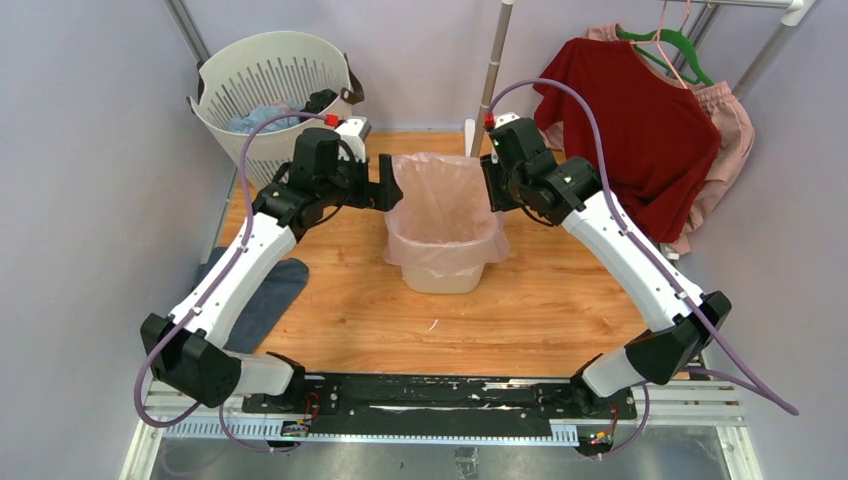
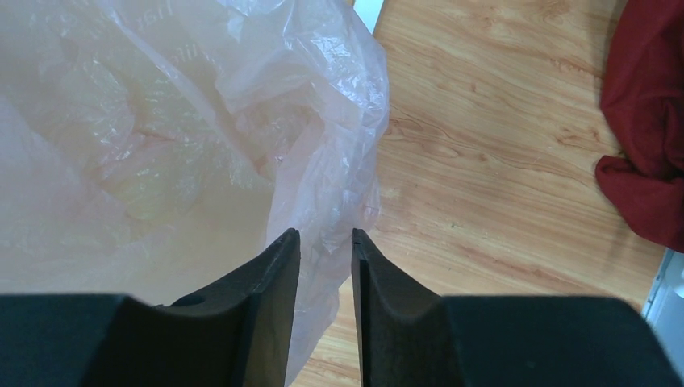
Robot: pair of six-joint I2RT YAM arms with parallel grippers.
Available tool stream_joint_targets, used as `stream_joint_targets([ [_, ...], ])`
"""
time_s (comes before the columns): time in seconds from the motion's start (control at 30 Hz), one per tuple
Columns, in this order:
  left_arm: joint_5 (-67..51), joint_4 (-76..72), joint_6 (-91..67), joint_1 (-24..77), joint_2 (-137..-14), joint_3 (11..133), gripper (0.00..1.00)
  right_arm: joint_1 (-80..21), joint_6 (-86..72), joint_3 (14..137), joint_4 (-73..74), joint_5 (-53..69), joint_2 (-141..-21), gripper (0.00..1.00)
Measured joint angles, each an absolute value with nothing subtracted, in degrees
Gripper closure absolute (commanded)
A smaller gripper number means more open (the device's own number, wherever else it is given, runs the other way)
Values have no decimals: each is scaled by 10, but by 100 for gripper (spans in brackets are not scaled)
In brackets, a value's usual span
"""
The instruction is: Put the trash bags into the trash bin
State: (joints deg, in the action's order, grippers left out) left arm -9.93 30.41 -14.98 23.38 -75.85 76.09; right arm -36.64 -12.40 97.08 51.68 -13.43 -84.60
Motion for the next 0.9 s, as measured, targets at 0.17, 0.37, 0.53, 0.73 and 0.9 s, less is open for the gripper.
stream_joint_targets([
  [0.17, -98, 296, -149, 234, -728, 757, 0, -366, -122, 961, 488, -132, -827, 26],
  [0.37, -60, 297, -138, 234, -653, 773, 0, -366, -110, 938, 429, -137, -730, 14],
  [0.53, -1, 279, -127, 234, -554, 736, 0, -363, -82, 870, 373, -176, -611, 12],
  [0.73, 76, 214, -129, 234, -362, 529, 0, -325, -55, 678, 320, -217, -472, 11],
  [0.9, 170, 152, -142, 234, -320, 400, 0, -236, -51, 503, 253, -229, -409, 10],
])
